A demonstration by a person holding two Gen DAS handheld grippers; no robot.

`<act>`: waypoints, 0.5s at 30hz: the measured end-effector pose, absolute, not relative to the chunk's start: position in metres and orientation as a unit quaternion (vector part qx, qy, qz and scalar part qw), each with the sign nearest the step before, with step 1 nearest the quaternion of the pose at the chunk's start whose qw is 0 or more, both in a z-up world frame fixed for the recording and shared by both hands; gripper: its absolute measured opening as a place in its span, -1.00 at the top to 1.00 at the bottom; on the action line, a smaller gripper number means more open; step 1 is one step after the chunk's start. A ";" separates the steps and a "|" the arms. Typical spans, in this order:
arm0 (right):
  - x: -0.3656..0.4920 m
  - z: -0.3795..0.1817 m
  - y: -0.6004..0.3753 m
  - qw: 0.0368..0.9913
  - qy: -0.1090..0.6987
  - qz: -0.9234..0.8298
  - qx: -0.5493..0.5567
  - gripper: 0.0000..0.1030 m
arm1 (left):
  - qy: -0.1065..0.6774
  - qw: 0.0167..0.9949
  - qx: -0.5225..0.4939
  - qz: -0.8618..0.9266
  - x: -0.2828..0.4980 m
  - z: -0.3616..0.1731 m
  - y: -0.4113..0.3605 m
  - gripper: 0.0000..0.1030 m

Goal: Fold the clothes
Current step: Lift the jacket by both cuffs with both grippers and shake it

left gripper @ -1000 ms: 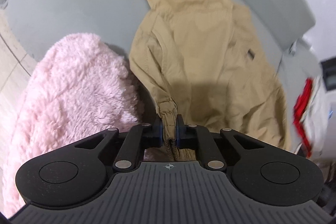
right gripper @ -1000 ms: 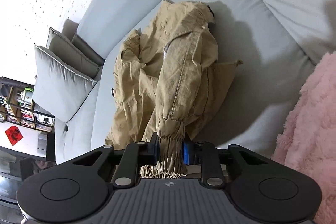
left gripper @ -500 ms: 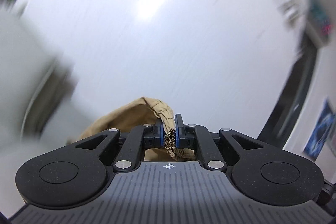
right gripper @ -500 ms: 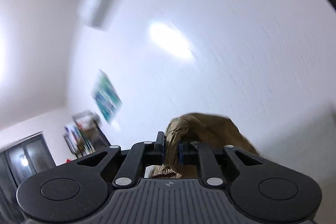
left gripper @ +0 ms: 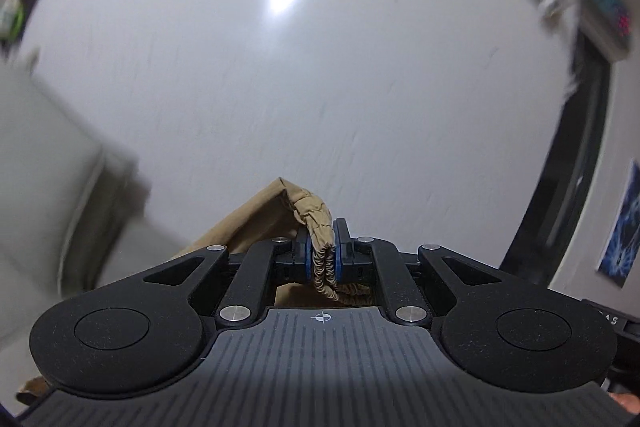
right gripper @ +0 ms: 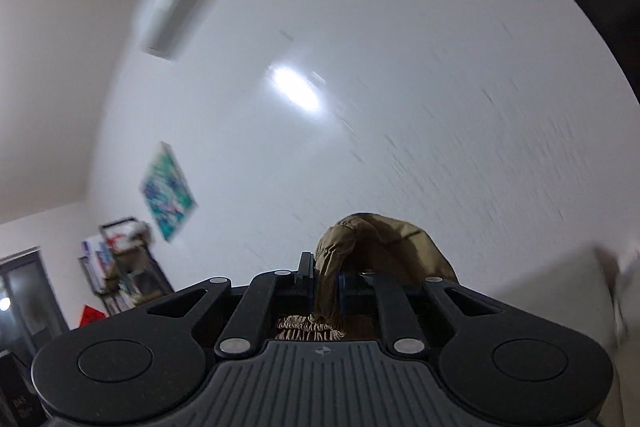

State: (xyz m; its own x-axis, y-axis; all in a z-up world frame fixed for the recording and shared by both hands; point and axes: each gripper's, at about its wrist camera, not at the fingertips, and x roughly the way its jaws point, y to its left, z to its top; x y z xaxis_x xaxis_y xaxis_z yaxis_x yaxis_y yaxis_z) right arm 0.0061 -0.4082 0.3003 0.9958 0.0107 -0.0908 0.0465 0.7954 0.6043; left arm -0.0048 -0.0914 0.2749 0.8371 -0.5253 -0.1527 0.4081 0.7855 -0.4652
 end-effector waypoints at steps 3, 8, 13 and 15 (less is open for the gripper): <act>0.060 0.276 -0.424 0.946 0.076 -0.045 0.313 0.76 | 0.174 0.939 -0.182 -0.235 0.059 0.248 -0.122 0.81; 0.107 0.307 -0.422 0.966 0.037 -0.065 0.247 0.76 | 0.132 0.949 -0.168 -0.231 0.104 0.276 -0.154 0.81; 0.051 0.371 -0.395 0.984 -0.070 -0.038 0.161 0.77 | 0.006 0.954 -0.142 -0.265 0.074 0.321 -0.145 0.79; 0.029 0.353 -0.389 0.985 -0.063 -0.045 0.156 0.77 | -0.004 0.953 -0.132 -0.271 0.062 0.309 -0.144 0.79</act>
